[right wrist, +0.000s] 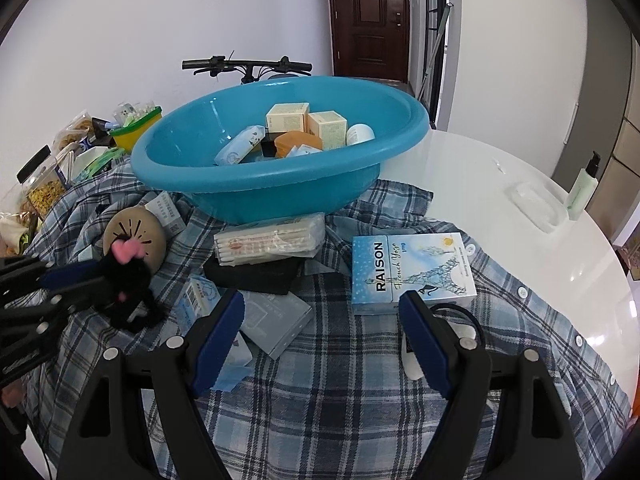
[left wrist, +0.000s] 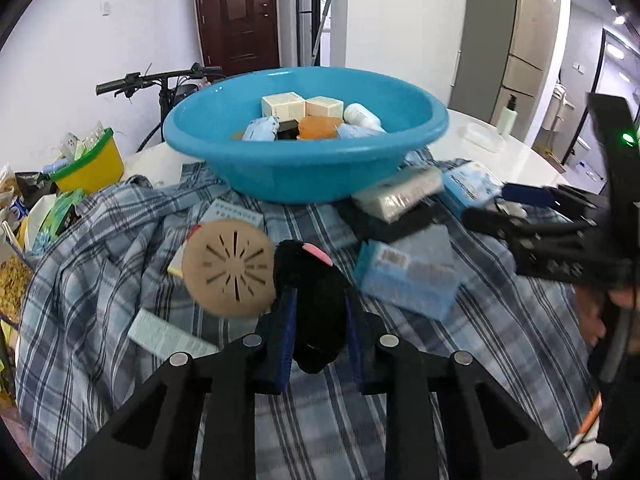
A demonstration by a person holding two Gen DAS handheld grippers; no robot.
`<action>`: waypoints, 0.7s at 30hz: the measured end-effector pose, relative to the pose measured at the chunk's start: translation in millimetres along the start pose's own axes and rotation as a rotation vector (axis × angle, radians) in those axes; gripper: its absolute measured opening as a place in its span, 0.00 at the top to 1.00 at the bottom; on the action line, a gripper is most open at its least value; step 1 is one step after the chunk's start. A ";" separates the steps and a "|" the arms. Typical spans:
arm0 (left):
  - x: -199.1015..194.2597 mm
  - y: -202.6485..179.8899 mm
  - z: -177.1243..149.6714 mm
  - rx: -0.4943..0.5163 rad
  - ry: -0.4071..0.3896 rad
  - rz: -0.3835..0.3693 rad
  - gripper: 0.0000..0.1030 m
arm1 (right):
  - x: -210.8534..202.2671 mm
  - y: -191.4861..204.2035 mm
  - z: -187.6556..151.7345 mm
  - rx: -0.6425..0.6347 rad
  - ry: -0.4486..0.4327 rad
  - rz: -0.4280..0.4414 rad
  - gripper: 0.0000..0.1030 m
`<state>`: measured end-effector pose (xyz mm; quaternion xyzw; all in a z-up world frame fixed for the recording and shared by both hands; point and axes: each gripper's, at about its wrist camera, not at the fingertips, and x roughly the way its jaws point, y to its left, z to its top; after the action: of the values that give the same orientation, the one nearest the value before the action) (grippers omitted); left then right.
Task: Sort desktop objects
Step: 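Close the left tool on the black plush toy and lift it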
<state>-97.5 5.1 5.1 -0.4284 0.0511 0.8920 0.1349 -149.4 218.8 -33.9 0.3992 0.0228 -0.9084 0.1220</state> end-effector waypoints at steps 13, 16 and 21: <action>31.4 -5.0 -10.7 0.002 0.007 0.060 0.39 | 0.5 1.3 -2.7 -0.001 0.007 0.003 0.24; 41.4 -2.2 -10.2 0.002 0.028 0.077 0.39 | 0.3 -2.7 -3.4 0.010 0.008 0.002 0.24; 55.5 8.5 -12.6 -0.041 0.049 0.091 0.55 | 1.3 -4.0 -4.9 0.011 0.014 0.004 0.24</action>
<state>-123.5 5.3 -46.2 -0.4500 0.0555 0.8873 0.0843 -147.7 223.2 -38.4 0.4063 0.0178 -0.9055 0.1212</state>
